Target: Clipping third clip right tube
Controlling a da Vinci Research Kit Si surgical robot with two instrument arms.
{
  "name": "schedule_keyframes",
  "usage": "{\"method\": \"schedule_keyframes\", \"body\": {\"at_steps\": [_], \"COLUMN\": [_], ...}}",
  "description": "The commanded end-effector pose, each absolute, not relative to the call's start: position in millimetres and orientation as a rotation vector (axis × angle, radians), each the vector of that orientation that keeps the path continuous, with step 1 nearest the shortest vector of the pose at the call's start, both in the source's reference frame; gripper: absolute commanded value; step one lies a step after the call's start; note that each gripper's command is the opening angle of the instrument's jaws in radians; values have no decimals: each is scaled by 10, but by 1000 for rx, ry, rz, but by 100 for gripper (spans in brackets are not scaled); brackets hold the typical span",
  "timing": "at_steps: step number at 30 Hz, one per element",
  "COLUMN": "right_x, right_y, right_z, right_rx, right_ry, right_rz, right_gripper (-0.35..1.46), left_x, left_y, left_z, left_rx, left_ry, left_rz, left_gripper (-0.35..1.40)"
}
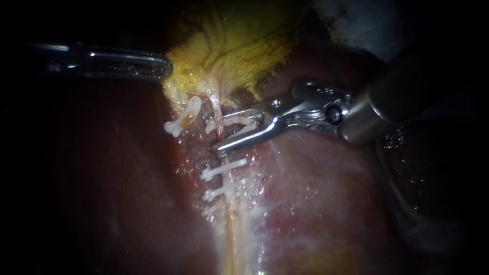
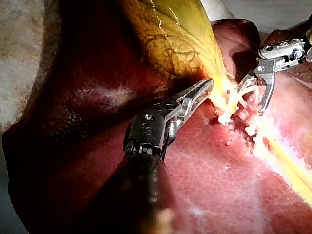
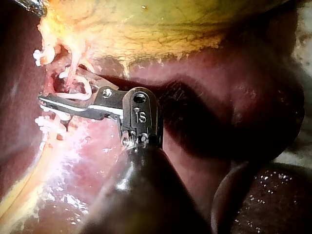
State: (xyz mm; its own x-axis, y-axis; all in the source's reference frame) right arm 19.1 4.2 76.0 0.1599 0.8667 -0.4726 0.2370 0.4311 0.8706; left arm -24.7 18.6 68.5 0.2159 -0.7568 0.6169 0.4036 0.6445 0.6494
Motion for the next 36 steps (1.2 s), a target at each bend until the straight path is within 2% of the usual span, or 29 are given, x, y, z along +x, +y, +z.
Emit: {"method": "schedule_keyframes", "body": {"at_steps": [1,5,19,23,28,36], "right_x": [193,198,204,202,201,201], "right_y": [41,39,50,52,56,58], "right_z": [759,752,716,714,712,709], "right_rx": [1082,1104,1103,1103,1103,1103], "right_ry": [1382,1415,1417,1415,1414,1413], "right_rz": [609,625,676,678,682,684], "right_gripper": [53,52,45,35,13,-8], "left_x": [-247,-247,-247,-247,-247,-247], "left_y": [187,187,187,187,187,186], "left_z": [685,685,685,685,685,685], "left_rx": [388,388,388,388,388,388], "left_ry": [-1080,-1080,-1080,-1080,-1080,-1080], "left_rz": [-832,-832,-832,-832,-832,-832], "left_gripper": [-35,-35,-35,-35,-35,-35]}}
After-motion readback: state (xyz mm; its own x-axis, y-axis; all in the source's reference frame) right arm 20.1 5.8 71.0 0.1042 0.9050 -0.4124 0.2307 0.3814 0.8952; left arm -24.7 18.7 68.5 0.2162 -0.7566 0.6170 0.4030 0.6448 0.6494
